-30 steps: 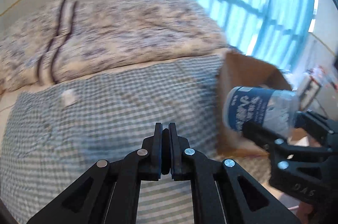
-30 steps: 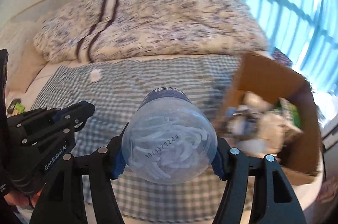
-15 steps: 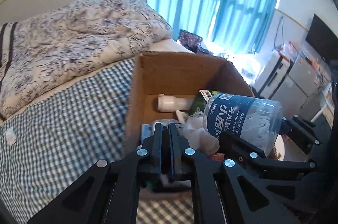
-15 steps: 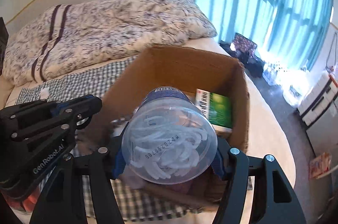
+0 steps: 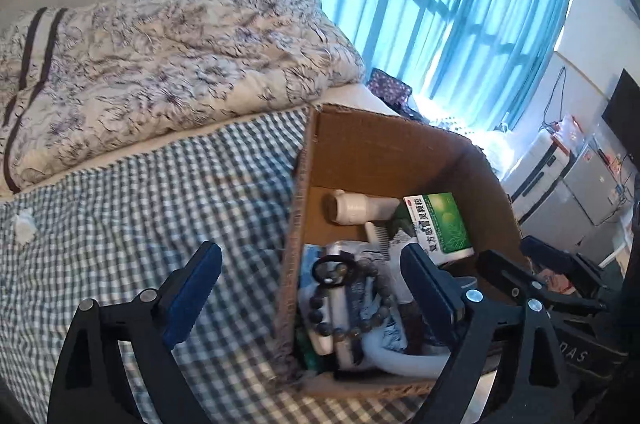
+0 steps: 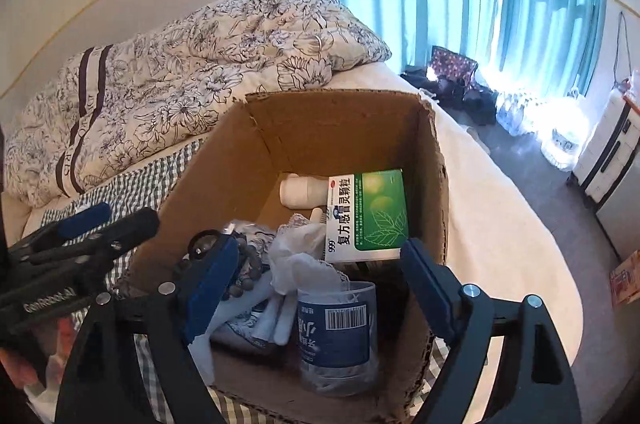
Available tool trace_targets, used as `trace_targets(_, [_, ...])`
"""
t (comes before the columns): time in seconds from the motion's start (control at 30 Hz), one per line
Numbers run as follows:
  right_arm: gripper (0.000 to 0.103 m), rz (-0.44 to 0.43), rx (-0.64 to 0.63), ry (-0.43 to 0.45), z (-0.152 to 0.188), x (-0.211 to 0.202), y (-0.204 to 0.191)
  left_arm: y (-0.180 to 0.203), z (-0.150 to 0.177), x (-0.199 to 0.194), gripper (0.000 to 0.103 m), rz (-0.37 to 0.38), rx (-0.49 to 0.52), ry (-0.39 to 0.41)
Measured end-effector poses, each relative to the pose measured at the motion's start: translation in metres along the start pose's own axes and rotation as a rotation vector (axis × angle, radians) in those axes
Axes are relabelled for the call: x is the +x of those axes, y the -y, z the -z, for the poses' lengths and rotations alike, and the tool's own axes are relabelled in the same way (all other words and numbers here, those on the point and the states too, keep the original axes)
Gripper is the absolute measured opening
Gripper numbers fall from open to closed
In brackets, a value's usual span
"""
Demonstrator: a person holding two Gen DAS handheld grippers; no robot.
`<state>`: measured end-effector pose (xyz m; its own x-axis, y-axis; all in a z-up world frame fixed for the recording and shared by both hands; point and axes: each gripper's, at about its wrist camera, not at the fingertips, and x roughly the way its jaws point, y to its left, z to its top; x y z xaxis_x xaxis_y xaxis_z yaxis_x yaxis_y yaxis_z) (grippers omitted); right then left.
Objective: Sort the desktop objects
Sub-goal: 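Carry water bottle and black ring into the cardboard box and release both, then move the right gripper back over the small white figurine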
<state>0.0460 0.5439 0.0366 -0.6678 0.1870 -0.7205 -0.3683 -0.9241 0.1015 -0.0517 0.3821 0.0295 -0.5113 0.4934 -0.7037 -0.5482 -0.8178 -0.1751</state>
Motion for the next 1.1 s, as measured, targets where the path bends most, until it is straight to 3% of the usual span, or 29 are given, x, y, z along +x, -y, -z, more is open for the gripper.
trace_targets(0.37, [0.083, -0.054, -0.085, 0.035, 0.014, -0.036, -0.075, -0.051, 0.018, -0.072, 0.093, -0.204, 0.023, 0.064])
trace_targets(0.73, [0.083, -0.216, -0.199, 0.03, 0.048, -0.054, -0.217, -0.187, 0.061, -0.158, 0.094, -0.4, -0.081, 0.091])
trace_targets(0.93, [0.083, -0.302, -0.284, -0.001, 0.071, -0.039, -0.303, -0.271, 0.089, -0.184, 0.094, -0.501, -0.162, 0.092])
trace_targets(1.1, [0.083, -0.341, -0.356, -0.031, 0.089, -0.015, -0.362, -0.336, 0.111, -0.186, 0.094, -0.537, -0.243, 0.077])
